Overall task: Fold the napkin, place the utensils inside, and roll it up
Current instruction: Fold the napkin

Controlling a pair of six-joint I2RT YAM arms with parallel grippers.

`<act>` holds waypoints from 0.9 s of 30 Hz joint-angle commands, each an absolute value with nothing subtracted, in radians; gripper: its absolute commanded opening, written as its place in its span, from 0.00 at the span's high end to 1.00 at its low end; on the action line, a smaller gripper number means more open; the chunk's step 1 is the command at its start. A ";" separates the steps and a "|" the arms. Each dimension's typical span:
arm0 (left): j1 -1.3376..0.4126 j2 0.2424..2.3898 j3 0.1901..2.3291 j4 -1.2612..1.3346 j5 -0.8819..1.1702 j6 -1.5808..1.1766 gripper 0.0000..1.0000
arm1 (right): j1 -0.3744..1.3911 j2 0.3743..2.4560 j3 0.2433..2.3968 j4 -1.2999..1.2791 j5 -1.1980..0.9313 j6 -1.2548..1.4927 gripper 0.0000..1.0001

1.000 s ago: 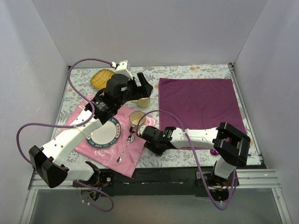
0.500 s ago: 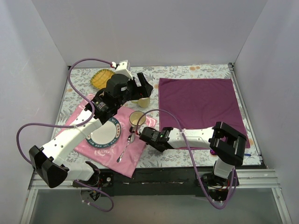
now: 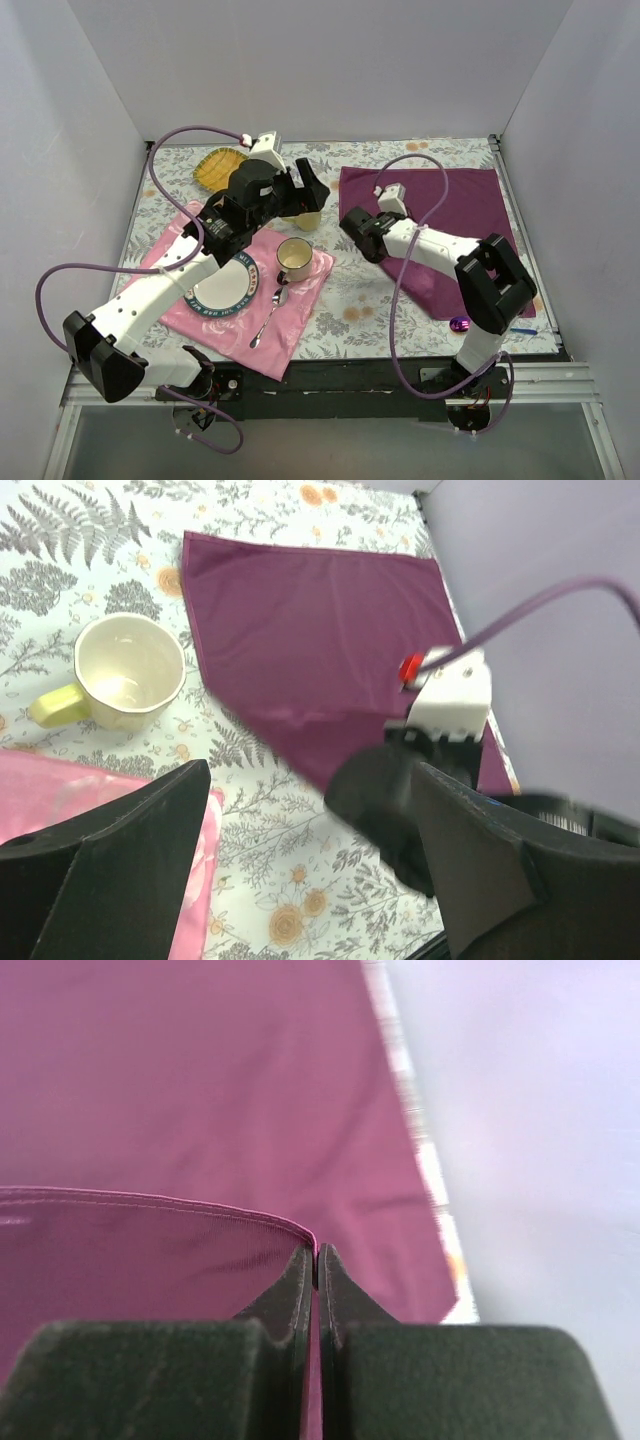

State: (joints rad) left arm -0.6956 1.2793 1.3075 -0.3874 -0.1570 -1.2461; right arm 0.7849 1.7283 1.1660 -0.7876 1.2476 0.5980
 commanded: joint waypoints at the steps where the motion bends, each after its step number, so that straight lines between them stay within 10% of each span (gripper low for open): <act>1: -0.692 1.281 1.282 -0.403 -0.136 -1.236 0.19 | 0.672 1.801 1.242 -0.755 1.483 0.615 0.99; 7: -0.692 1.337 1.305 -0.434 -0.138 -1.207 0.19 | 0.584 1.685 1.028 0.089 0.954 -0.106 0.99; 27: -0.693 1.466 1.339 -0.420 -0.106 -1.227 0.19 | 0.253 1.782 1.206 0.147 0.483 -0.403 0.99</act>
